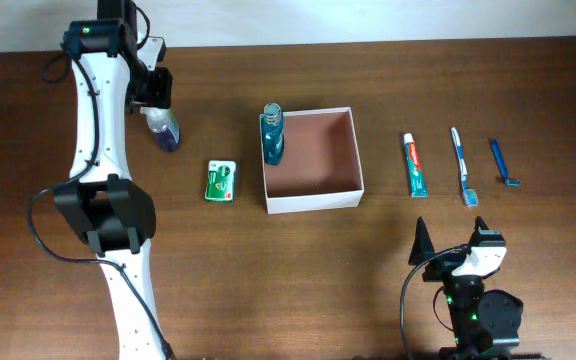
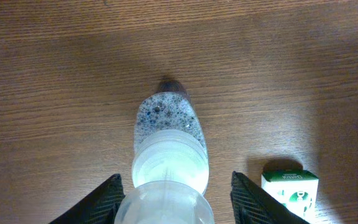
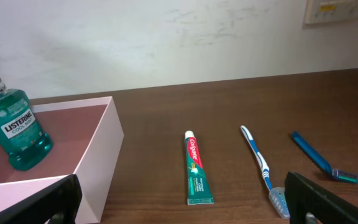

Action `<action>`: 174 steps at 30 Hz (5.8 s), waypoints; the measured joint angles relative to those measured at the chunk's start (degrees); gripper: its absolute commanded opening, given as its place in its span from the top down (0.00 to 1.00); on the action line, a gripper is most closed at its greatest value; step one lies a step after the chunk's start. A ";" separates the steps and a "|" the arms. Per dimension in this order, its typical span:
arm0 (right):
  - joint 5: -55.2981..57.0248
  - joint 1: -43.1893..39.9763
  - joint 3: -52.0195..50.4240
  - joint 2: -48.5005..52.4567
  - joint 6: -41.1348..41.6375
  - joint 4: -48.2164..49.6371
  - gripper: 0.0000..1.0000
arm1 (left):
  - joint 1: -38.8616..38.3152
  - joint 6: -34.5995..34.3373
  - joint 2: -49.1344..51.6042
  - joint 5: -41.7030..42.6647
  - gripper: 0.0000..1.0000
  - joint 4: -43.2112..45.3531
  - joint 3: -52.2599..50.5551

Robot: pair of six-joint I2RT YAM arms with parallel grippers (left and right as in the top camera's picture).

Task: Pack container
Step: 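Move the left gripper to the small clear bottle and grasp it, then lift the clear bottle and carry it over the pink box, then lower the clear bottle into the box beside the Listerine and release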

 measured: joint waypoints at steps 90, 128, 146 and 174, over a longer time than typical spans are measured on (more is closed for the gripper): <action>0.00 0.00 0.00 0.00 0.00 -0.02 0.02 | -34.21 -12.57 2.91 -1.53 0.92 0.63 26.34; 0.00 0.00 0.00 0.00 0.02 -0.02 0.02 | -34.21 -12.55 10.58 -3.91 0.70 1.55 26.34; 0.00 -0.02 0.00 0.00 -0.02 -0.02 0.02 | -34.21 -12.52 10.58 -8.55 0.71 -3.28 26.34; 0.00 0.00 0.00 0.00 0.00 -0.02 0.02 | -33.59 -12.74 10.58 -9.94 0.51 -2.58 26.36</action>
